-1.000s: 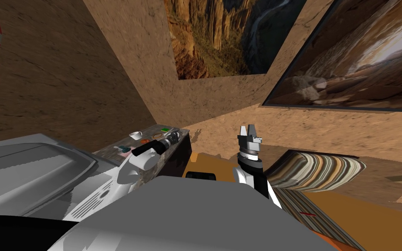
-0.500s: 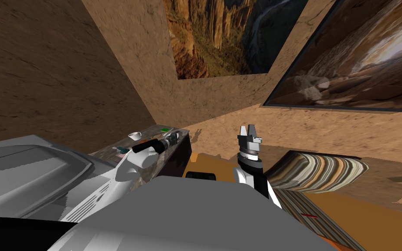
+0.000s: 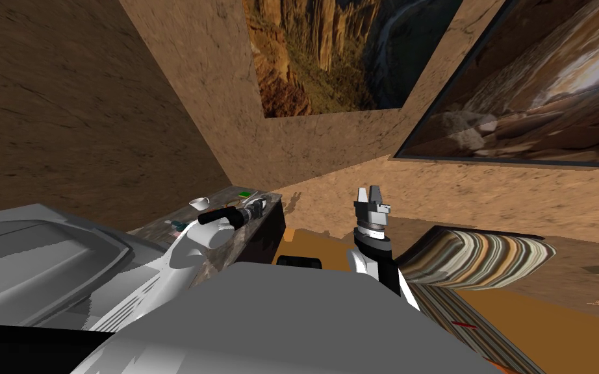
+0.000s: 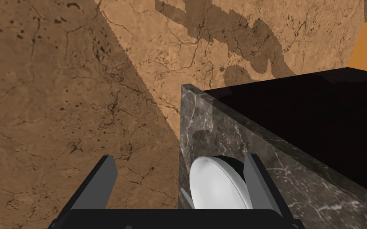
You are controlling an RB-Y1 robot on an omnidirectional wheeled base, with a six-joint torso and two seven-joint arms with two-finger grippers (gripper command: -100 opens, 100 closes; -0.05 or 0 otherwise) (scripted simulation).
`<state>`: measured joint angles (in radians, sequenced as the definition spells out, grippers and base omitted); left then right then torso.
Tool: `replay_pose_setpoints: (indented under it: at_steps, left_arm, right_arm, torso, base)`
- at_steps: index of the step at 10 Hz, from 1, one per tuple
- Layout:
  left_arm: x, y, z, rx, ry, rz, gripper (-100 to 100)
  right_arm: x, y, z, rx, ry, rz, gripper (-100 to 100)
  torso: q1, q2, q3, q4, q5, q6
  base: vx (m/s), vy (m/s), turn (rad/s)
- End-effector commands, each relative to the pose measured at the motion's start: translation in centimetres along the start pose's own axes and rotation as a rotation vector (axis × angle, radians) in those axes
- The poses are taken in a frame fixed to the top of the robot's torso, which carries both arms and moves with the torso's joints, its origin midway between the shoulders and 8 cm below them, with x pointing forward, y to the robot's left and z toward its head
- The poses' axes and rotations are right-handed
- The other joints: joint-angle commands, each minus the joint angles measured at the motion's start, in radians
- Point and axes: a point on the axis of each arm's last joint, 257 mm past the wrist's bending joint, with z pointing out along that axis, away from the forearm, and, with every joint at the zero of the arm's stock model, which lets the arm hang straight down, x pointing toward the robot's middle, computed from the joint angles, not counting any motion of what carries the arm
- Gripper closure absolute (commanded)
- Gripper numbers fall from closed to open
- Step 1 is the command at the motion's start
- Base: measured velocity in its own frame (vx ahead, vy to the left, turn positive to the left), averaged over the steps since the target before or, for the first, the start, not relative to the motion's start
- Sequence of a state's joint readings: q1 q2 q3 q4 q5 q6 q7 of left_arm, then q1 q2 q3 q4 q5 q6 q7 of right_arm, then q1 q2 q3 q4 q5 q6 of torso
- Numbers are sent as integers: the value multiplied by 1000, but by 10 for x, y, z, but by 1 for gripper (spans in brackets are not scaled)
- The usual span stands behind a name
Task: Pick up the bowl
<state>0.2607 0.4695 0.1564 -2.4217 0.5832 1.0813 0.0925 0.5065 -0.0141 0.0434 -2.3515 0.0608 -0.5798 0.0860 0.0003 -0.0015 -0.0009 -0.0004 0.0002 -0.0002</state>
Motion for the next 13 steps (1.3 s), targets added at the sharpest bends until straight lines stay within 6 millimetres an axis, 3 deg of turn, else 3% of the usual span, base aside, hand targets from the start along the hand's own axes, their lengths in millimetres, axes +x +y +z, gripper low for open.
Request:
replay_pose_setpoints:
  at_steps: [1,10,13]
  left_arm:
    - [-9,6,-2,-41,-11,-6,-100]
    - [-38,48,-13,-254,-63,-31,-100]
    - [-58,62,-22,-336,-97,-53,-100]
  right_arm:
    - [0,0,0,0,0,0,0]
    - [0,0,0,0,0,0,0]
    - [0,0,0,0,0,0,0]
  torso:
    - [0,0,0,0,0,0]
    - [0,-2,-1,0,0,0]
    - [1,-1,-1,0,0,0]
  base:
    - [38,5,-1]
    - [37,6,-1]
    - [48,11,1]
